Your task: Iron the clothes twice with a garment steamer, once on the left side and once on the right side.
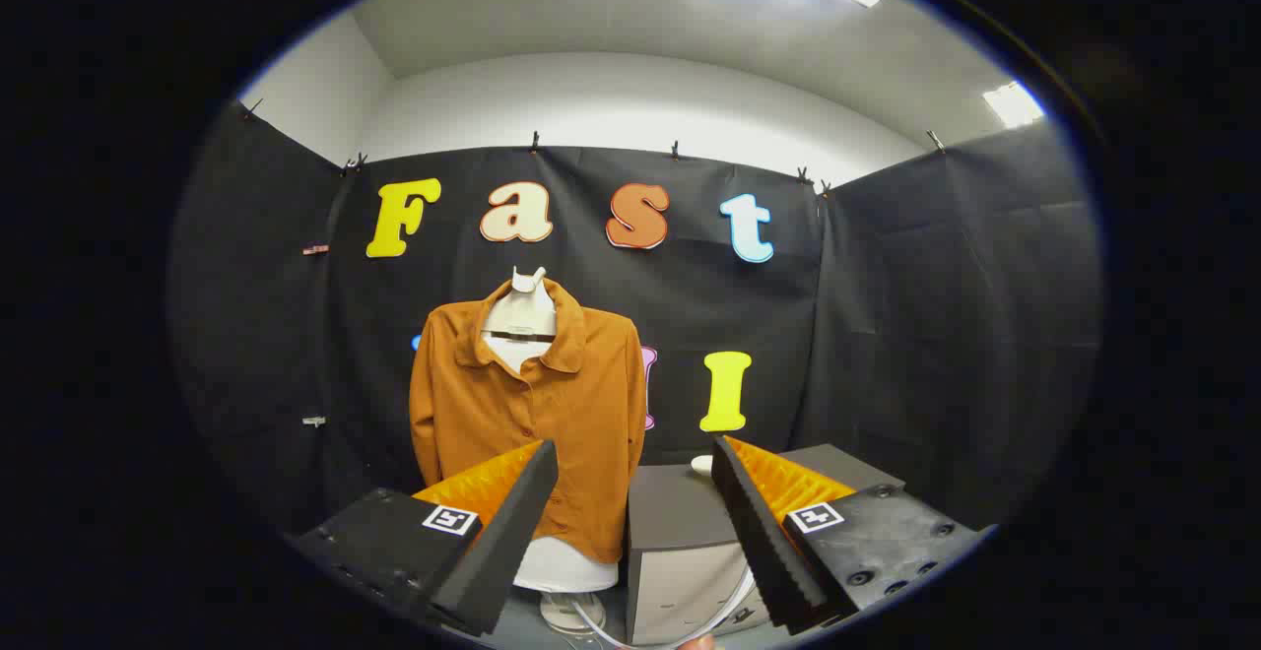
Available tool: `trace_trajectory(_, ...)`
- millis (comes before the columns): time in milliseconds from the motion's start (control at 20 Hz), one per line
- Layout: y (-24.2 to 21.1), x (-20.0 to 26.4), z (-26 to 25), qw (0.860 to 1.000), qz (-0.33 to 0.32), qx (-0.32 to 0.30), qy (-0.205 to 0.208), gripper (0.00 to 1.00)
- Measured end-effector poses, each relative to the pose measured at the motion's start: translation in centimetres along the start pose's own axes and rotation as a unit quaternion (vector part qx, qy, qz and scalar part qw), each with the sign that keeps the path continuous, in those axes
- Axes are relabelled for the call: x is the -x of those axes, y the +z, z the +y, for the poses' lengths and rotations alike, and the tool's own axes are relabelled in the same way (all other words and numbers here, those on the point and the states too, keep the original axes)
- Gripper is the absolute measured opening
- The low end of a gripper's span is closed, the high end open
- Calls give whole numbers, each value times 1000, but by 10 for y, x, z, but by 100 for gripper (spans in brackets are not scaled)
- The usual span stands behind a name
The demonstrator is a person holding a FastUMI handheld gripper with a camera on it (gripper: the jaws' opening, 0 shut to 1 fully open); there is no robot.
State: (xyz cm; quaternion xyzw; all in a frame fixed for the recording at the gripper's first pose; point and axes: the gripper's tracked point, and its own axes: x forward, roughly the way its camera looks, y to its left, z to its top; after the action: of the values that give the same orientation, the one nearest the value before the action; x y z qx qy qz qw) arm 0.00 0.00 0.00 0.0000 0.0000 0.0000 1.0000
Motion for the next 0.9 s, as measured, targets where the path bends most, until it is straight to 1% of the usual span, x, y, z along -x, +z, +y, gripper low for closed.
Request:
trace_trajectory(450,-3,3,7,1000,6,-5,1,98)
trace_trajectory(900,4,8,7,1000,-1,-5,-8,98)
